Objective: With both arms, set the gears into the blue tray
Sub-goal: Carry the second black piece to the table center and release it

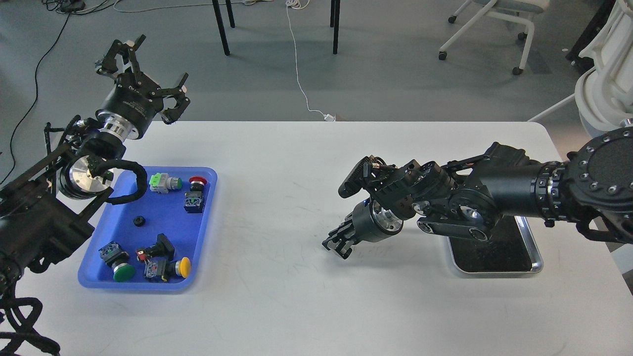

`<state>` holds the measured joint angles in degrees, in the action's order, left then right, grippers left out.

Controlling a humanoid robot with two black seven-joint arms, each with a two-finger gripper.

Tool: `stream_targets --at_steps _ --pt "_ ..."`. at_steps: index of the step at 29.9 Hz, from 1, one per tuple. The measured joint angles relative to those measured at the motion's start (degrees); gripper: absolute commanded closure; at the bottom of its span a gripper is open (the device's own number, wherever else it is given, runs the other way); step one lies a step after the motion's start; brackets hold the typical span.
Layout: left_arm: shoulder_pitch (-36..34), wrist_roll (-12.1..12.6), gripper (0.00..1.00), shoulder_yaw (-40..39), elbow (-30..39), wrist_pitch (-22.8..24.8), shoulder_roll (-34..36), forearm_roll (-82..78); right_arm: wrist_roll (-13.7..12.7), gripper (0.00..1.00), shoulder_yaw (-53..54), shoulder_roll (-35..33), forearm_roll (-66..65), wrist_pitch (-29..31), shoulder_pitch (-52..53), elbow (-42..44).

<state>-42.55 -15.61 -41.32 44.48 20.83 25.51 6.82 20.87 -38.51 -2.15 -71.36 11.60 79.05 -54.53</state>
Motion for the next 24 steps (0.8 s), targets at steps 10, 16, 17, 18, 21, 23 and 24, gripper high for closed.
stream_targets --at_steps 10,16,17,18,21,23,24 --pt "0.09 0.21 0.02 0.07 -0.01 0.92 0.24 -0.05 0.09 0.39 -0.34 -0.23 0.15 -1.33 0.21 -0.39" --pt "0.09 0.61 0.02 0.55 0.00 2.05 0.74 -0.39 0.13 0.26 0.89 -2.21 0.30 -2.23 0.62 -0.65" --pt "0.09 0.65 0.02 0.65 0.00 2.09 1.04 -0.42 0.13 0.21 2.07 -3.10 0.39 -2.31 0.70 -0.66" --pt "0.09 0.67 0.02 0.74 0.00 2.11 1.40 -0.45 0.12 0.16 3.75 -4.23 0.46 -2.42 0.81 -0.66" --pt "-0.01 0.73 0.02 1.00 0.24 2.14 2.86 -0.59 -0.03 0.07 11.03 -9.03 1.06 -2.53 0.86 -0.59" --pt "-0.05 0.75 0.02 1.35 0.60 2.48 4.01 -1.41 -0.12 0.06 15.49 -12.43 2.45 -2.53 0.84 -0.56" --pt "-0.05 0.76 0.02 1.61 0.84 3.02 4.70 -2.44 -0.12 0.06 17.55 -14.02 3.63 -2.53 0.73 -0.59"
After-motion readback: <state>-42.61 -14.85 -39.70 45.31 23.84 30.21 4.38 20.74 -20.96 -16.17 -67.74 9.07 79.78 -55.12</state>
